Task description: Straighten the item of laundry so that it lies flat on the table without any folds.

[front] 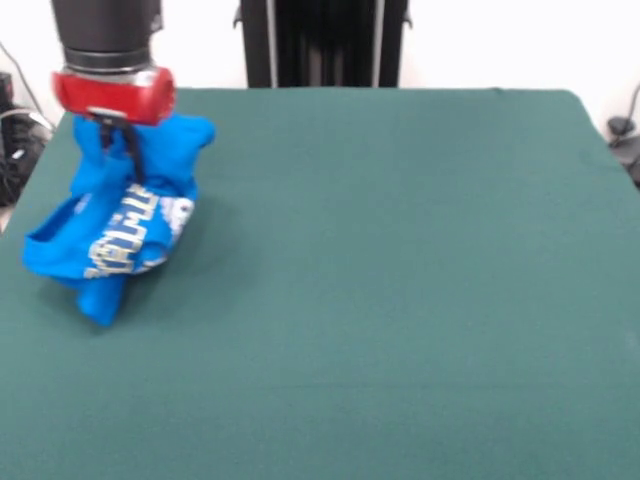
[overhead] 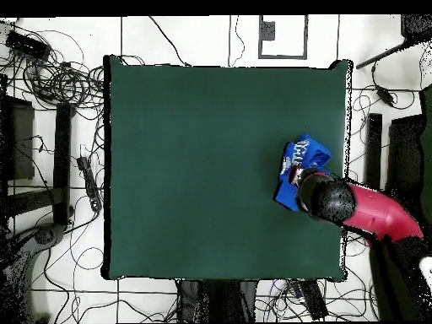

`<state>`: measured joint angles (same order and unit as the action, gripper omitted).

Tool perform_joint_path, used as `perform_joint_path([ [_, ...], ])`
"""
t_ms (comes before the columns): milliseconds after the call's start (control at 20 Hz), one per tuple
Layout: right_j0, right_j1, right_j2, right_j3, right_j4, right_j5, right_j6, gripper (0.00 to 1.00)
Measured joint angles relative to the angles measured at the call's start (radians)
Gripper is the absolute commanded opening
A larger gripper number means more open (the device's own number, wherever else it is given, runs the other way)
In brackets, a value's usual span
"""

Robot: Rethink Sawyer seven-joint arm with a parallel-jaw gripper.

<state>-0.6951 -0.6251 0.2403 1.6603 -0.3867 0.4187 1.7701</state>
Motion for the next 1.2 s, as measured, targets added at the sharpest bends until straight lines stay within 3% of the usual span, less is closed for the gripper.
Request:
perform_joint_path([
  [650, 0.172, -0.001, -0.068, 0.043, 0.061, -0.023, 0.011, 0.0],
  [700, 0.212, -0.001, -0.105, 0.049, 0.072, -0.041, 0.017, 1.0],
  [1200, 0.315, -0.014, -0.214, 0.053, 0.133, -0.058, 0.034, 1.0],
])
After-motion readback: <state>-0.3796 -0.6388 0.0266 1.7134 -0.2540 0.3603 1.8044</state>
